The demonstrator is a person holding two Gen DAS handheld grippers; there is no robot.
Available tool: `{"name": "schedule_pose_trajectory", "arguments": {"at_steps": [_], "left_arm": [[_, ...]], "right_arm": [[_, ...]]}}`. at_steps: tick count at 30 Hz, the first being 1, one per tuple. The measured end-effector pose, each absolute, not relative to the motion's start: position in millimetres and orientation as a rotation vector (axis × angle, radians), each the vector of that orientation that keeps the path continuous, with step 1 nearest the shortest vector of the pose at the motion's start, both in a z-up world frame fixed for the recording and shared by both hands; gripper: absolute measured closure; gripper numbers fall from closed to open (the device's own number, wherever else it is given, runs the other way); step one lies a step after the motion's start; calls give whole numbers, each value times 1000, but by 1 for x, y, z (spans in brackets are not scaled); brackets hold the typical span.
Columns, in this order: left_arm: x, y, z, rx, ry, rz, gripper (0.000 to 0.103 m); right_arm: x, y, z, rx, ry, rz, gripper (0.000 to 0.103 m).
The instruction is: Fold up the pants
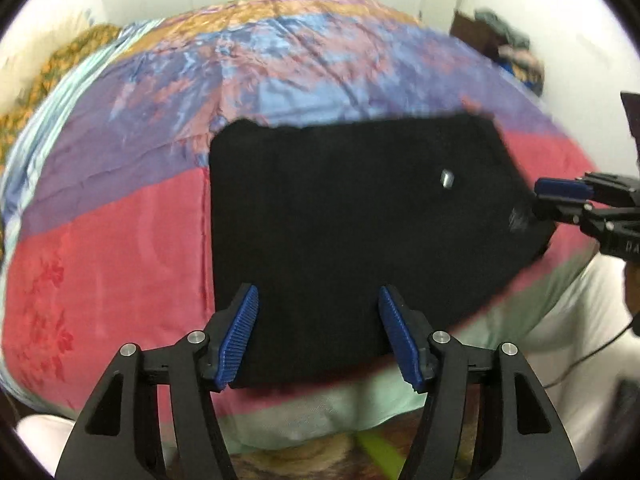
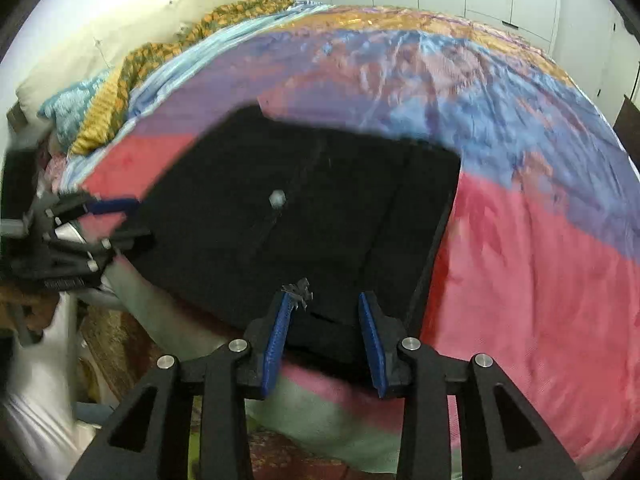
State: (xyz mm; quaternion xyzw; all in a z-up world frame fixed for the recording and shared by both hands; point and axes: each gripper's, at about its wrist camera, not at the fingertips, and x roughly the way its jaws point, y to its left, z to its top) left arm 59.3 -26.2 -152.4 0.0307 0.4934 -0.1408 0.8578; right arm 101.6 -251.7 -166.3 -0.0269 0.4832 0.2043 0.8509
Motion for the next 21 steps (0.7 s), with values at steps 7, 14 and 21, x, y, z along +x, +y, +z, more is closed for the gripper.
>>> {"name": "schedule_pose_trajectory", "arguments": {"at_steps": [7,14,21], "left_arm": [[100,-14,-146,26,1027,-204,27],[103,-18,-172,57,1111,-160,27],[100,-20,-173,61,1113,-151,27]], "right_arm": [[190,-237,-134,49,966,476,65],[208,-245,-213,137,1147,412,65],[144,-242,-157,75,1011,431,65]]}}
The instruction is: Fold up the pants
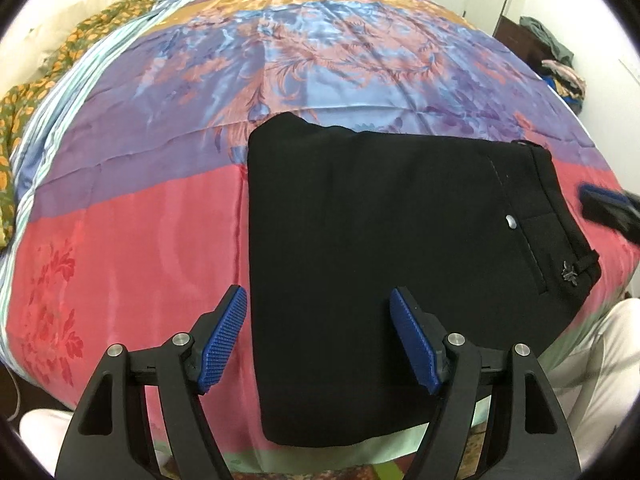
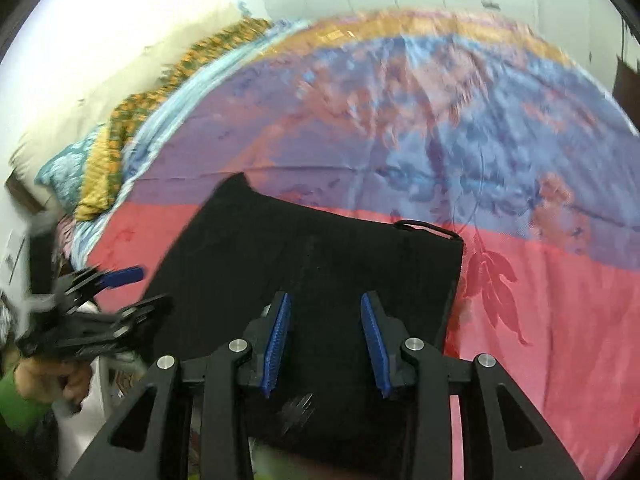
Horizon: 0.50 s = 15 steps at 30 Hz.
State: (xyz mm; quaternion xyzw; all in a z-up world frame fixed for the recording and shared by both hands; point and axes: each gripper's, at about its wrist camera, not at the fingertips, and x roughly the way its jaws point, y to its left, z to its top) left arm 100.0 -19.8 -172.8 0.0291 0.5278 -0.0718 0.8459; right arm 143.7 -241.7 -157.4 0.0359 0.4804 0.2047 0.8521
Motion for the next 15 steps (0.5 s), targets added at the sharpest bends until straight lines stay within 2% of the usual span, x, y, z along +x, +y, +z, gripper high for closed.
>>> {"name": "schedule_pose_trajectory", "arguments": {"at_steps": [3,6,10,15], "left_arm": [[99,-20,-173,60,1117,-151,27],[99,-21,-175,62,1120,-147,27],[96,-20,-181,65,1143,-153,27],[87,-6,-178,13,1149,-164,27]], "right_arm": [[111,-233,-152,36,999,469,65],[89,-229,-171,-25,1026,447,65],[77,-232,-202,-26,1043,425,65],[73,-234,-203,-9,1018,420,64]]}}
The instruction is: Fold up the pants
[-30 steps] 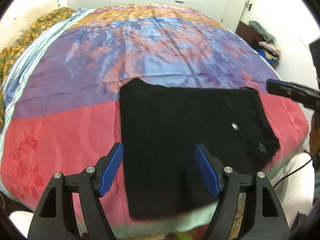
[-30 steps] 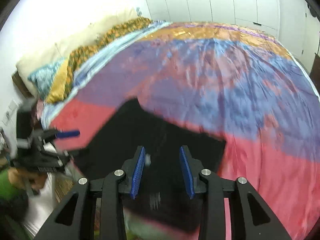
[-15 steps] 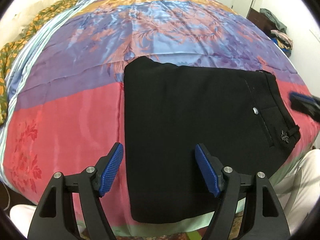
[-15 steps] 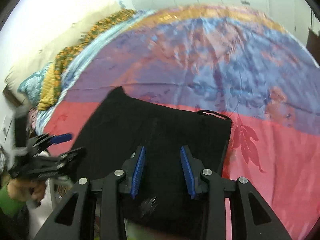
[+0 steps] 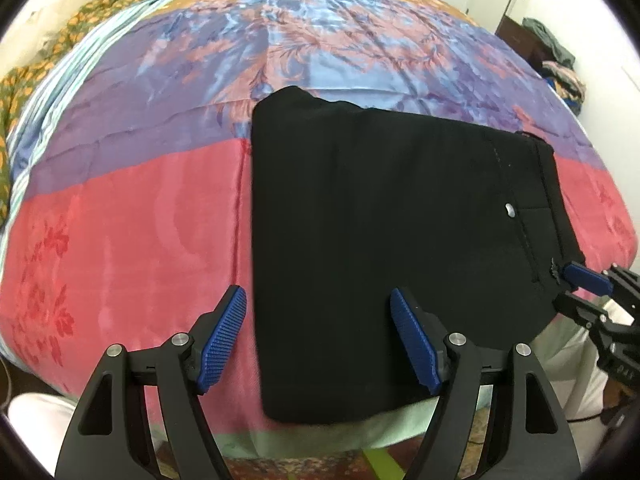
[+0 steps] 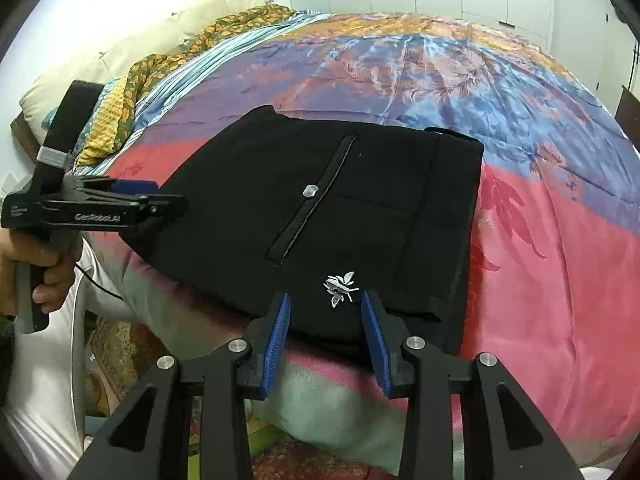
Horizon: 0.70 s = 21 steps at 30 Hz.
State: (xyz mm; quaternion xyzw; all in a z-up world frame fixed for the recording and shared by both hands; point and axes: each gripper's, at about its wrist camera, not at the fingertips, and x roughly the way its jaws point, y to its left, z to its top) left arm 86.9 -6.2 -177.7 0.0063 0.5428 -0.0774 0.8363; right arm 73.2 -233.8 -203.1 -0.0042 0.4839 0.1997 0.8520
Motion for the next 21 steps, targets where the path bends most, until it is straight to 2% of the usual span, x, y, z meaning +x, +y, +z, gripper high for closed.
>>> {"name": "schedule_pose_trajectory", "arguments": {"at_steps": [2,3,4,5,6,9,13,17,21], "left_arm": [[84,3,-172,9,1139,-161,27],[83,10,-168,6,1130,-153,26],[83,18,-164,-6,1123,-148,26],[85,25,-163,-22,1123,-145,24],[87,35,-162,-47,1126,-138,23],[101,63,-168,-157,1168,-125,23],[119,79,-191,-325,1259,-205,23],[130,67,-212,-393,1309,-306,23],[142,52,-228,-466,1333,-390,18]], "right_arm": [[75,-242,-195,51,1019,444,63],[75,-249,-189,101,1016,460,56],[76,-258,-181,160,1002,469,48],[77,-268,-172,209,979,455,29],[78,-282,-165,266,945,435,19],[94,-316,-168,420,965,418,19],[124,-343,-206,641,1089,453,19],[146,-338,-240,640,1211,466,19],[159,-332,-262,640,1281,490,19]]}}
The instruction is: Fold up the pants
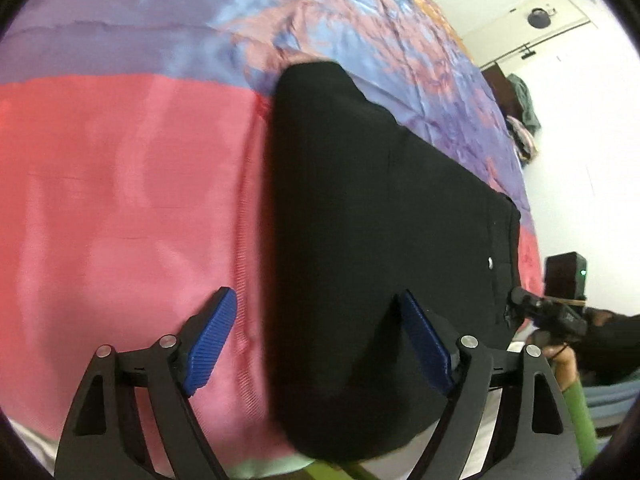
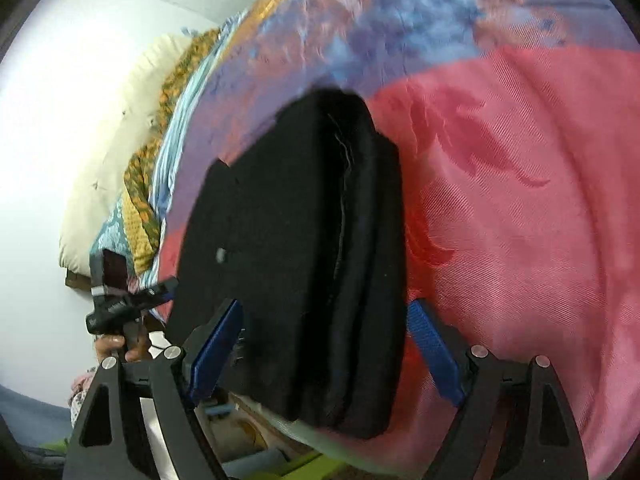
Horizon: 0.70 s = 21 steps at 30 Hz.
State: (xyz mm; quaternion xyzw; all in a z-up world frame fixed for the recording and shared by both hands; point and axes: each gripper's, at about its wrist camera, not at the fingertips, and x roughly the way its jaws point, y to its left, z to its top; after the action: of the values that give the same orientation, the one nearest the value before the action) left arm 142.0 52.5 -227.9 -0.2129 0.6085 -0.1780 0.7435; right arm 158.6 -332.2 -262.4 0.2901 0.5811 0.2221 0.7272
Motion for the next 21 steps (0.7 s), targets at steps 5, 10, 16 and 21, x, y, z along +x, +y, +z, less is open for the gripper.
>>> {"name": "schedule_pose_trajectory", "arguments": {"at_steps": [5,10,16,21], "left_arm": [[147,40,-233,-489,1325,-421,34],[142,28,-208,-422,1274,-428,75],[156,22,-149,-398,1145,-475,77],[200,32,-114,-348,1043,-436,77]], "right_arm": [[167,-327,-273,702,1304,518,19],[168,-298,-254,484,1290,525,48],[182,-271,-200,365,1189,573,64],[232,-257,-161,339,1079,605,65]]}}
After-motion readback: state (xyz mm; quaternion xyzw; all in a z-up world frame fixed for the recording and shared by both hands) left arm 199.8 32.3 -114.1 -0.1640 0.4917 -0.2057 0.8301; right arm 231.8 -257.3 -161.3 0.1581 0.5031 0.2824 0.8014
